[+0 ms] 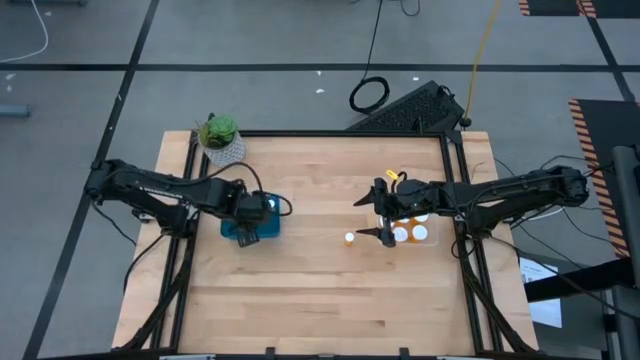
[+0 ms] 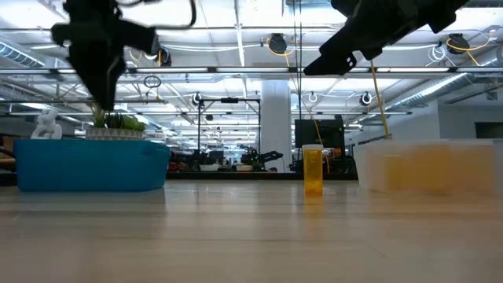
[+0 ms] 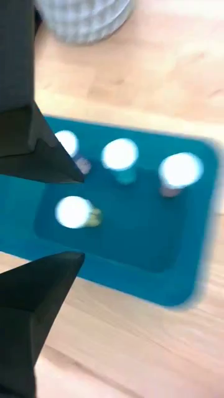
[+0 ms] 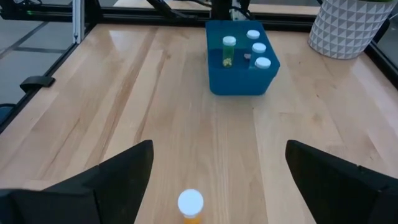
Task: Pick and place medicine bottles into bin by pill shape (circle, oval)
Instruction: Put the small orange pill bottle into the blue bin
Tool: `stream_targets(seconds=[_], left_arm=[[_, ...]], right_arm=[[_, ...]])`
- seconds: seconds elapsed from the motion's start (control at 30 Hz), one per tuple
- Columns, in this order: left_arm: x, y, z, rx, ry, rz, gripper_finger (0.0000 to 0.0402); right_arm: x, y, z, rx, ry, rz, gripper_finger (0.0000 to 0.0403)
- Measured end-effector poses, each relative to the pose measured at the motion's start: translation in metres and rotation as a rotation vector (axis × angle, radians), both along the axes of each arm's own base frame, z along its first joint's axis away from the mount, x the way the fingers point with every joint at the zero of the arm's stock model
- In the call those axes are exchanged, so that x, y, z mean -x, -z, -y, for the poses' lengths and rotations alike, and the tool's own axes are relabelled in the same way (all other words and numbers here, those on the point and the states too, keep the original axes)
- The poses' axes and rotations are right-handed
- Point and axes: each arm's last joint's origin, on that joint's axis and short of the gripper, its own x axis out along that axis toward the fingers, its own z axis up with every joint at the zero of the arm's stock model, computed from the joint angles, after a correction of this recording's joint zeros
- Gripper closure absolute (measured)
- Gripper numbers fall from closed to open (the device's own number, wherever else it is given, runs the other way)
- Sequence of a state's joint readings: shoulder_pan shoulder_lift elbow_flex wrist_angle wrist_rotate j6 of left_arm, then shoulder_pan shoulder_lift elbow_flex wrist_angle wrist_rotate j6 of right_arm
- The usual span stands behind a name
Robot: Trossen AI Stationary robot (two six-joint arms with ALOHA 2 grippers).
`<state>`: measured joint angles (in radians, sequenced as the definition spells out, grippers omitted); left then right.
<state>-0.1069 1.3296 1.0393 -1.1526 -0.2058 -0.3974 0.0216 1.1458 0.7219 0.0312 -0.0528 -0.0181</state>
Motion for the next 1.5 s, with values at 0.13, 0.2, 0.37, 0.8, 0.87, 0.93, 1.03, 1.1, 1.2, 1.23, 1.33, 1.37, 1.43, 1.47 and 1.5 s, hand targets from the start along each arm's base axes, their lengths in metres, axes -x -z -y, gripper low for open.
stream_targets(seconds=[0.13,0.2,0.37,0.8,0.87,0.93,1.03,1.1,1.2,1.23,1.33,1.37,1.43,1.47,1.5], left_arm=[[-0.014,-0.029,0.008,-0.059,0.016,0.171,0.0208],[-0.023,-0.04,0.014,-0.073,0.041,0.28,0.0208],[-0.042,-0.054,0.027,-0.115,0.128,0.505,0.0208],[-0.128,-0.03,0.045,-0.172,0.292,0.527,0.0198],[-0.144,-0.03,0.047,-0.169,0.319,0.507,0.0186],[-0.157,-0.028,0.047,-0.174,0.345,0.463,0.017],[-0.177,-0.029,0.045,-0.16,0.361,0.453,0.0146],[-0.189,-0.028,0.042,-0.141,0.361,0.436,0.0133],[-0.204,-0.022,0.039,-0.126,0.368,0.39,0.0123],[-0.21,-0.021,0.039,-0.128,0.373,0.382,0.0122],[-0.221,-0.015,0.039,-0.106,0.391,0.352,0.0122],[-0.225,-0.013,0.038,-0.091,0.396,0.35,0.0122],[-0.231,-0.008,0.039,-0.069,0.404,0.353,0.0122],[-0.233,-0.003,0.039,-0.067,0.412,0.334,0.0121],[-0.235,0.001,0.039,-0.069,0.421,0.324,0.0121]], right_arm=[[0.002,0.003,0.0,-0.003,-0.001,-0.034,0.0042],[0.003,0.005,-0.001,-0.017,0.003,-0.068,0.0042],[0.009,0.013,-0.012,-0.059,-0.012,-0.164,0.0052],[0.029,0.013,-0.033,-0.019,-0.051,-0.271,0.0089],[0.037,0.01,-0.03,0.01,-0.013,-0.285,0.009],[0.044,0.005,-0.028,0.03,0.018,-0.274,0.009],[0.057,-0.002,-0.025,0.035,0.026,-0.268,0.009],[0.065,-0.007,-0.024,0.034,0.027,-0.261,0.009],[0.076,-0.013,-0.021,0.037,0.05,-0.234,0.009],[0.079,-0.015,-0.02,0.043,0.059,-0.233,0.009],[0.086,-0.019,-0.017,0.064,0.093,-0.212,0.009],[0.089,-0.019,-0.017,0.068,0.095,-0.221,0.009],[0.092,-0.02,-0.016,0.067,0.095,-0.217,0.009],[0.094,-0.021,-0.016,0.065,0.095,-0.212,0.009],[0.095,-0.021,-0.016,0.066,0.095,-0.216,0.009]])
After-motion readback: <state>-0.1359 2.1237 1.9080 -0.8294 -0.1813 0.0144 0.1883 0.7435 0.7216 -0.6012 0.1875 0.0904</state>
